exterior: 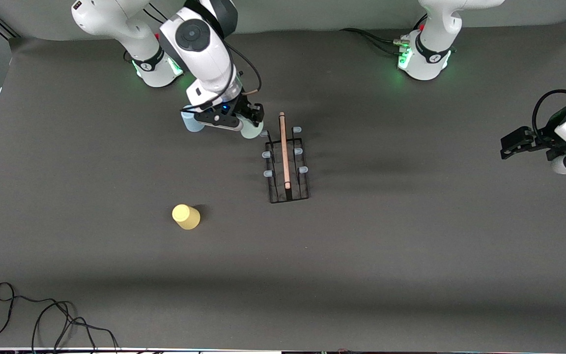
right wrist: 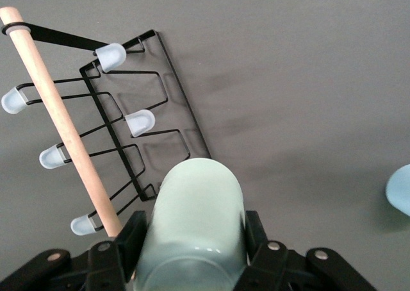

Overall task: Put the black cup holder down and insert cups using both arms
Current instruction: 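Place the green cup onto a rack peg and open the right gripper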

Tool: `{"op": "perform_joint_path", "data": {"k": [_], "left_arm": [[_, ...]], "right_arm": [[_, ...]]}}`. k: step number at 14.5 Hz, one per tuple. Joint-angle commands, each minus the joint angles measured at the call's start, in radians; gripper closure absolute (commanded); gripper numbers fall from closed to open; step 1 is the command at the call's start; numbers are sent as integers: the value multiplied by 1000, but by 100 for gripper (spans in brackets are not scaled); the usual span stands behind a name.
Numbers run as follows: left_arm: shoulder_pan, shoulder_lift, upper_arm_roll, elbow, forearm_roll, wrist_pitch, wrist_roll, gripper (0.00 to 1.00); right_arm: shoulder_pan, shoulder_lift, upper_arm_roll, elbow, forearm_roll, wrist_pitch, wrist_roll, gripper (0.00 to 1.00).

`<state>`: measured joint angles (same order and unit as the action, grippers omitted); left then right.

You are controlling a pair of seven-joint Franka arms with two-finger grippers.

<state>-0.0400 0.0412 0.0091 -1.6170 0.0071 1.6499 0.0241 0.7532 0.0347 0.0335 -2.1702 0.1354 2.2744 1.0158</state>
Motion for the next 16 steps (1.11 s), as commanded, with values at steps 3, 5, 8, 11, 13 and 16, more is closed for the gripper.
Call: {"op": "perform_joint_path", "data": {"k": [3, 5, 8, 11, 13, 16], "left_arm": [[0, -23, -3, -15, 8, -6, 14, 0], [2, -23, -3, -15, 8, -7, 14, 0], [0, -23, -3, -15, 8, -7, 14, 0], [-1, -23, -3, -14, 8, -9, 14, 0], [-4, -18, -3, -11, 8, 2, 13, 0], [-8, -17, -6, -9, 13, 4, 13, 0]], "right_arm": [[63, 132, -10, 96, -8, 46, 90, 91], [71, 157, -10, 102, -13, 59, 90, 91], [71, 188, -12, 102, -37, 60, 90, 67], [69, 203, -12, 104, -37, 71, 90, 9], [69, 203, -15, 104, -37, 71, 90, 4], [63, 194, -20, 108, -39, 70, 76, 0]]}}
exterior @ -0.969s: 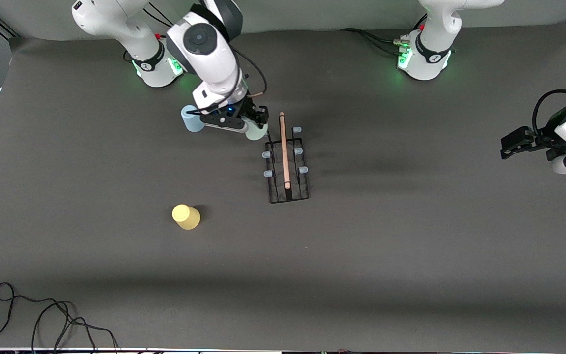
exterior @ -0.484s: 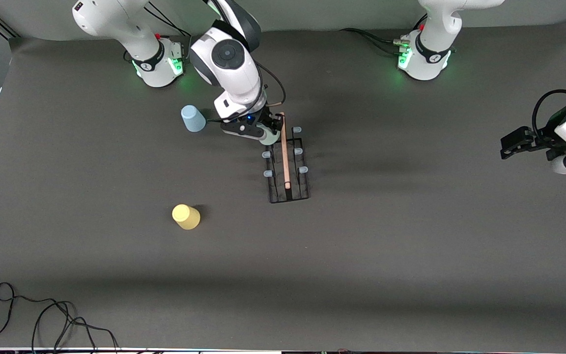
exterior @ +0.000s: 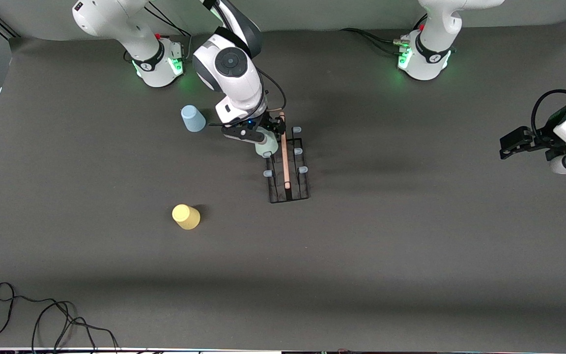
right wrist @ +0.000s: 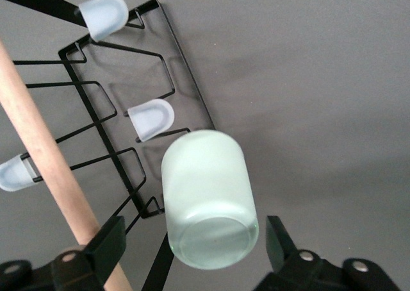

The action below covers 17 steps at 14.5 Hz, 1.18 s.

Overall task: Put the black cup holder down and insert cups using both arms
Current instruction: 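Place the green cup onto a rack peg and open the right gripper, then move the right gripper to the yellow cup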

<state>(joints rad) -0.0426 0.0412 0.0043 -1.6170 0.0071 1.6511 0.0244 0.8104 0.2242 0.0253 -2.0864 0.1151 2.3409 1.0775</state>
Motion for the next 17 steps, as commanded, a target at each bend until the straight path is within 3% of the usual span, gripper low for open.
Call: {"op": "perform_joint_path", "data": {"k": [1, 7, 12, 17], "left_arm": [[-5, -17, -1, -9, 13, 2, 12, 0], [0, -15, -1, -1, 2, 4, -4, 0], [4, -15, 2, -1, 2, 16, -1, 0], [4, -15, 0, 0, 2, 15, -3, 0]], "right_arm": [[0, 0, -13, 38, -21, -3, 1, 0], [-5, -2, -197, 176, -52, -189, -295, 0], [-20, 47, -416, 195, -37, -158, -653, 0], [-180, 141, -432, 200, 9, -56, -944, 0]]}}
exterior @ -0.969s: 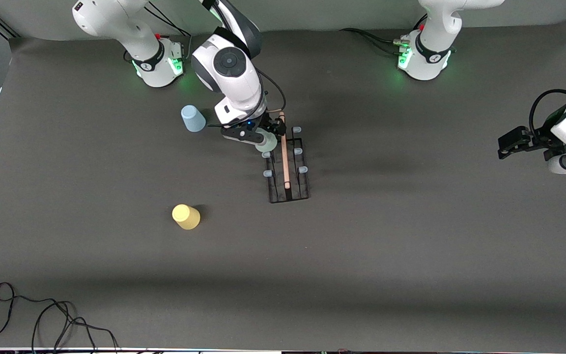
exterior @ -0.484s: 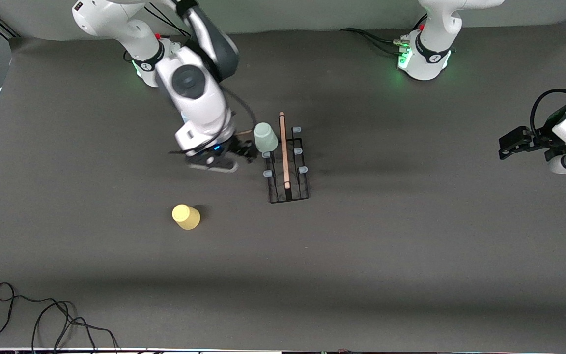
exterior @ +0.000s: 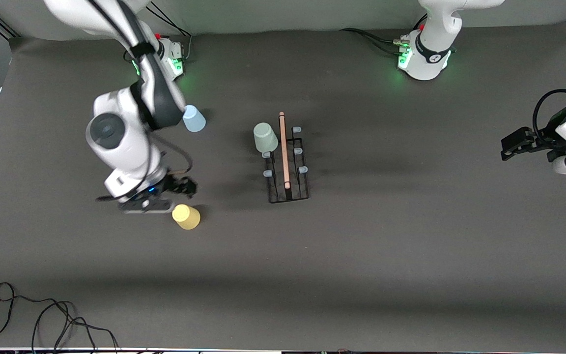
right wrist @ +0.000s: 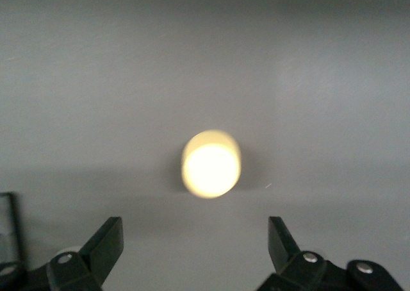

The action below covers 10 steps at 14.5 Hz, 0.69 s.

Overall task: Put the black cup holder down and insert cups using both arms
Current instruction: 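Move the right gripper to the yellow cup, then grasp the yellow cup with the right gripper and lift it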

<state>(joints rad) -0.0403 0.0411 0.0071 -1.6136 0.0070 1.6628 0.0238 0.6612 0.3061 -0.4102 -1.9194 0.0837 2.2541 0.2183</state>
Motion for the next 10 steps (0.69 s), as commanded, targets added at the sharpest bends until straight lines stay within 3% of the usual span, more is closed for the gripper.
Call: {"op": "perform_joint_path", "data": {"k": [1, 4, 10], "left_arm": [[2, -15, -3, 0, 2, 5, -2, 0], [-6, -13, -3, 1, 2, -1, -4, 0], [-7, -13, -6, 1, 2, -2, -2, 0]], "right_arm": [[-52, 80, 2, 33, 86, 54, -127, 0], [-72, 149, 2, 54, 226, 76, -223, 0], [-61, 252, 13, 76, 347, 79, -224, 0]]}}
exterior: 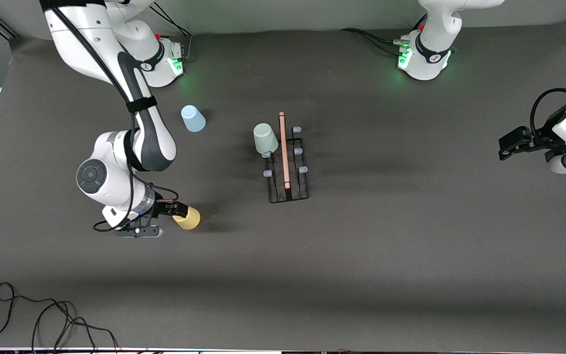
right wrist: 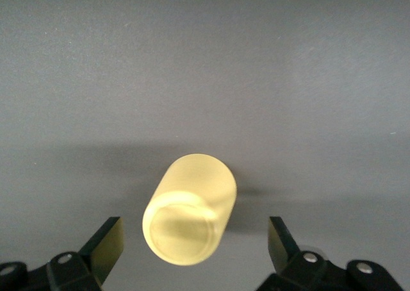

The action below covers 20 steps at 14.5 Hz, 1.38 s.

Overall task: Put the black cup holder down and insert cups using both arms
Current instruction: 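Grasp the yellow cup with the right gripper and lift it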

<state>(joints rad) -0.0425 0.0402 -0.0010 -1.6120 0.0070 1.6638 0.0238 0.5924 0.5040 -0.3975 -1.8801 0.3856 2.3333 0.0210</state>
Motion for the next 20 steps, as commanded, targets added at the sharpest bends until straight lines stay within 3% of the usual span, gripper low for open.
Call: {"op": "perform_joint_path", "data": {"k": [1, 6, 7, 8, 10, 12, 16, 20], "left_arm": [[-2, -11, 2, -2, 2, -3, -1, 0], [6, -10, 7, -3, 2, 5, 8, 0], [6, -10, 7, -3, 1, 5, 13, 0], [6, -10, 9, -3, 1, 5, 13, 0], [7, -8, 9, 0, 1, 5, 13, 0], [7, -8, 9, 0, 1, 5, 15, 0], [7, -10, 9, 1, 1, 4, 15, 0], [16, -8, 9, 0, 1, 5, 15, 0]], "right_arm": [[7, 68, 0, 36, 45, 14, -26, 0], [9, 105, 14, 48, 55, 28, -13, 0], [9, 105, 14, 48, 55, 28, -15, 5], [9, 105, 14, 48, 55, 26, -15, 17], [10, 100, 14, 48, 55, 20, -18, 66], [10, 84, 14, 48, 55, 14, -18, 97], [18, -11, 11, 111, 55, -177, 29, 100], [75, -119, 8, 179, 41, -340, 213, 100]]}}
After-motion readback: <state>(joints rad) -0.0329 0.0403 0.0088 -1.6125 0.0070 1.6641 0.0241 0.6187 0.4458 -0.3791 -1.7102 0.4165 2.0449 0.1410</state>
